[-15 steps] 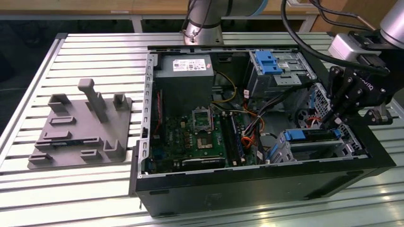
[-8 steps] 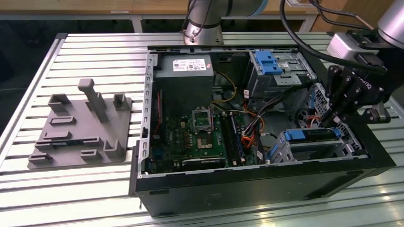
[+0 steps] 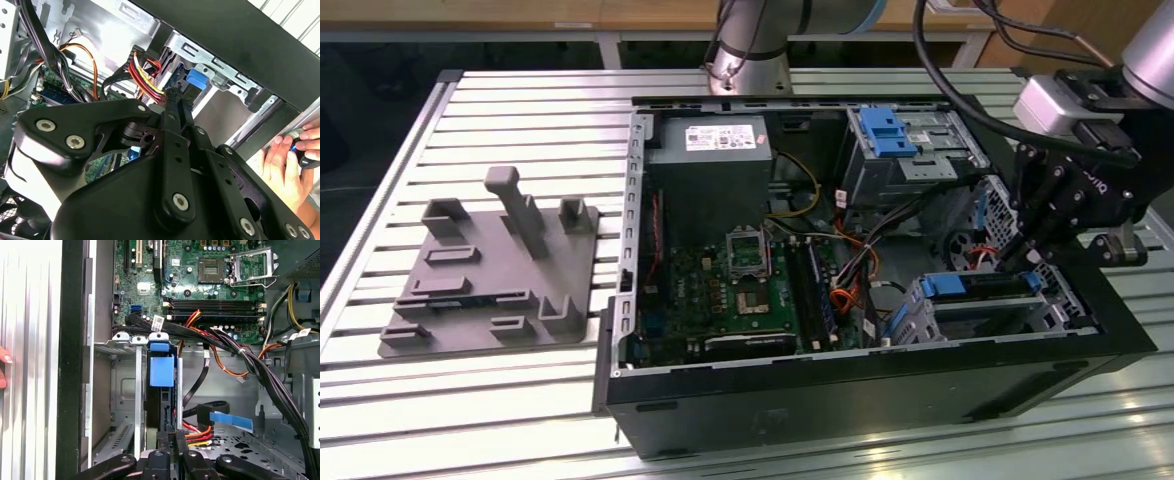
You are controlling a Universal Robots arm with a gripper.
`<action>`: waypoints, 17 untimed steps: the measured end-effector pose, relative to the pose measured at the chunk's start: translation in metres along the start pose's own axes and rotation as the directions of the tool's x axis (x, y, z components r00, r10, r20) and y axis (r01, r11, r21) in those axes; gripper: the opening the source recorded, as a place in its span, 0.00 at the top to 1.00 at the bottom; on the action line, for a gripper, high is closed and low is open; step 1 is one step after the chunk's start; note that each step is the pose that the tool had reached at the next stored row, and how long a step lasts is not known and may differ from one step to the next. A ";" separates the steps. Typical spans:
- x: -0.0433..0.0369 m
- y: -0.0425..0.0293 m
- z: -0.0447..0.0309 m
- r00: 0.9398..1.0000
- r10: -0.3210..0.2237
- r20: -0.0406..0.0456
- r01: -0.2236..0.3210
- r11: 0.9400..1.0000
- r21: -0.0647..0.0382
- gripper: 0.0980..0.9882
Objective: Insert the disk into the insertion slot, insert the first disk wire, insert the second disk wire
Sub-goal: 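Insert the first disk wire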
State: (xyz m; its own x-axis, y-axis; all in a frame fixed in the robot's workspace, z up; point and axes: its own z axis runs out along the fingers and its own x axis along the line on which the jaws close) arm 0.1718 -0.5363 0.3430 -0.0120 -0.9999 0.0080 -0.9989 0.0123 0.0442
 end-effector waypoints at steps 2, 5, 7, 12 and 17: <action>0.0001 0.0002 0.0000 1.000 0.000 0.000 0.000 1.000 0.000 0.93; 0.0001 0.0002 0.0005 1.000 0.000 0.000 0.000 1.000 0.000 0.93; 0.0002 0.0002 0.0009 1.000 0.000 0.000 0.000 1.000 0.000 0.93; 0.0004 0.0002 0.0022 1.000 0.000 0.000 0.000 1.000 0.000 0.93; 0.0005 0.0001 0.0034 1.000 0.000 0.000 0.000 1.000 0.000 0.93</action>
State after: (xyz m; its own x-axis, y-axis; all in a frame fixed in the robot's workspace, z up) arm 0.1715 -0.5368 0.3396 -0.0120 -0.9999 0.0082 -0.9989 0.0123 0.0441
